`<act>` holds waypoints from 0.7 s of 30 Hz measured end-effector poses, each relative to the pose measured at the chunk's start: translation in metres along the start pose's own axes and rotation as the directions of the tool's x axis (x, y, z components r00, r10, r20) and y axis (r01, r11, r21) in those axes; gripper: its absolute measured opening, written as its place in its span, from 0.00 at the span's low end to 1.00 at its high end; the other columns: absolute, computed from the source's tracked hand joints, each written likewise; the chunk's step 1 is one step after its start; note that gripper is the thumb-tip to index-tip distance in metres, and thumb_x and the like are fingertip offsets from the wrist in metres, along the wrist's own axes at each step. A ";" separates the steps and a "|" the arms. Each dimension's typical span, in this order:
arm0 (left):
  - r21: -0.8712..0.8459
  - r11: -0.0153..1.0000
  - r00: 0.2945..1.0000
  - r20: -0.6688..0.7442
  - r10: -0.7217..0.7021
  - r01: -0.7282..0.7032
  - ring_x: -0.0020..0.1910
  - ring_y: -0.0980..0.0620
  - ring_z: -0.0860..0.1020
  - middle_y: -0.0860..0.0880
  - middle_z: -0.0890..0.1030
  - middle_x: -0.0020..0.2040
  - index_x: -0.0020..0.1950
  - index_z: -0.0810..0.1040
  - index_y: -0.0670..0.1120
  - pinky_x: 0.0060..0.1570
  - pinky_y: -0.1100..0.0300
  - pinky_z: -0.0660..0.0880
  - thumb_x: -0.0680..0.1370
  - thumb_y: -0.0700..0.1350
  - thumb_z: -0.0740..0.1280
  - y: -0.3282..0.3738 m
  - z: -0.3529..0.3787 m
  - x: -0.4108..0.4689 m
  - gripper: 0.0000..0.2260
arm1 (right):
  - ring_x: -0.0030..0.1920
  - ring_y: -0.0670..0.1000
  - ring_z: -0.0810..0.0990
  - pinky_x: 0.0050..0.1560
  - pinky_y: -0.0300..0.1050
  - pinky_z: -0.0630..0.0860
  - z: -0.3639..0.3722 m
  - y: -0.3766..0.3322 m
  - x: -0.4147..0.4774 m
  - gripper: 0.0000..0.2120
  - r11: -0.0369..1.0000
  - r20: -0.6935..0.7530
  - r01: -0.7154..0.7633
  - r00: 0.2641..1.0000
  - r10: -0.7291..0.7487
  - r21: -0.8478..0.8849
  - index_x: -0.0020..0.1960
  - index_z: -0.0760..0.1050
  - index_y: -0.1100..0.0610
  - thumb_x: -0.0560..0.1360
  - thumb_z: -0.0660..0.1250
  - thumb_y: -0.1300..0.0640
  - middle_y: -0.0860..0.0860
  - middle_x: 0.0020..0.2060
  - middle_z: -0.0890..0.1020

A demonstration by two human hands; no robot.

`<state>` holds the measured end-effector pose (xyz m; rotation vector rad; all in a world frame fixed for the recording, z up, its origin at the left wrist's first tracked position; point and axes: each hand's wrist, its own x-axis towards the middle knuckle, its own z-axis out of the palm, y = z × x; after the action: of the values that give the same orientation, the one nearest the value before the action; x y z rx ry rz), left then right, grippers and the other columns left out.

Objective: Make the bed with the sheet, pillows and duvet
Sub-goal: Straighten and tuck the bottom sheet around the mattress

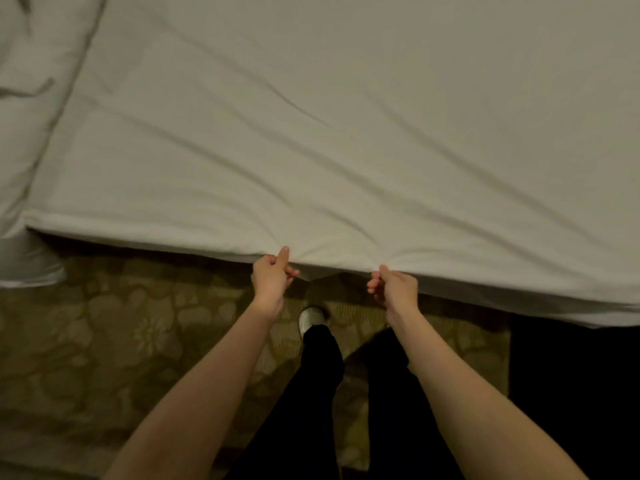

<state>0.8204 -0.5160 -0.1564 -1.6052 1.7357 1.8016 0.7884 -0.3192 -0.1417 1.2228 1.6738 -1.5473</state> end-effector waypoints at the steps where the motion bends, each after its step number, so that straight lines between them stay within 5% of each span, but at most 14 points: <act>1: 0.011 1.000 1.000 0.000 0.022 -0.022 0.28 0.57 0.77 0.48 0.74 0.31 0.36 0.70 0.44 0.31 0.64 0.72 0.80 0.48 0.64 -0.001 -0.001 0.000 0.14 | 0.27 0.50 0.73 0.30 0.40 0.70 -0.001 0.002 -0.002 0.15 1.000 0.001 0.020 1.000 -0.020 0.016 0.36 0.76 0.61 0.80 0.61 0.59 0.50 0.22 0.77; 7: 0.050 0.998 0.997 -0.051 0.052 -0.049 0.32 0.53 0.78 0.48 0.74 0.30 0.36 0.70 0.44 0.32 0.63 0.73 0.80 0.48 0.64 -0.015 -0.007 -0.003 0.14 | 0.30 0.48 0.74 0.38 0.42 0.72 -0.014 0.011 -0.007 0.14 0.994 0.079 0.043 0.996 -0.051 0.101 0.37 0.77 0.61 0.80 0.62 0.59 0.53 0.27 0.76; 14: 0.105 0.977 0.983 -0.011 -0.186 0.186 0.32 0.52 0.78 0.47 0.73 0.31 0.39 0.71 0.43 0.24 0.65 0.66 0.80 0.49 0.63 -0.008 -0.001 0.021 0.13 | 0.28 0.51 0.76 0.36 0.43 0.74 -0.008 0.005 0.017 0.15 0.975 0.085 -0.014 0.996 0.034 -0.222 0.34 0.76 0.62 0.79 0.61 0.60 0.53 0.23 0.79; 17: 0.161 0.956 0.968 0.010 -0.251 0.246 0.40 0.51 0.79 0.46 0.79 0.41 0.52 0.74 0.43 0.35 0.61 0.71 0.80 0.46 0.62 -0.007 -0.008 0.030 0.07 | 0.21 0.49 0.76 0.25 0.36 0.70 0.001 -0.010 0.033 0.12 0.942 0.068 -0.132 0.985 0.160 -0.307 0.36 0.75 0.63 0.76 0.60 0.63 0.53 0.21 0.80; 21: 0.058 0.981 0.981 -0.059 -0.184 0.187 0.57 0.46 0.76 0.43 0.77 0.57 0.60 0.70 0.41 0.51 0.55 0.74 0.80 0.41 0.63 -0.003 -0.024 0.042 0.10 | 0.25 0.52 0.77 0.29 0.38 0.71 0.005 -0.016 0.032 0.12 0.851 0.075 -0.201 0.960 0.270 -0.485 0.44 0.74 0.65 0.79 0.56 0.59 0.57 0.29 0.82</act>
<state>0.8191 -0.5561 -0.1832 -1.7406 1.5878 1.6165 0.7591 -0.3149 -0.1625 0.9858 1.6099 -0.9695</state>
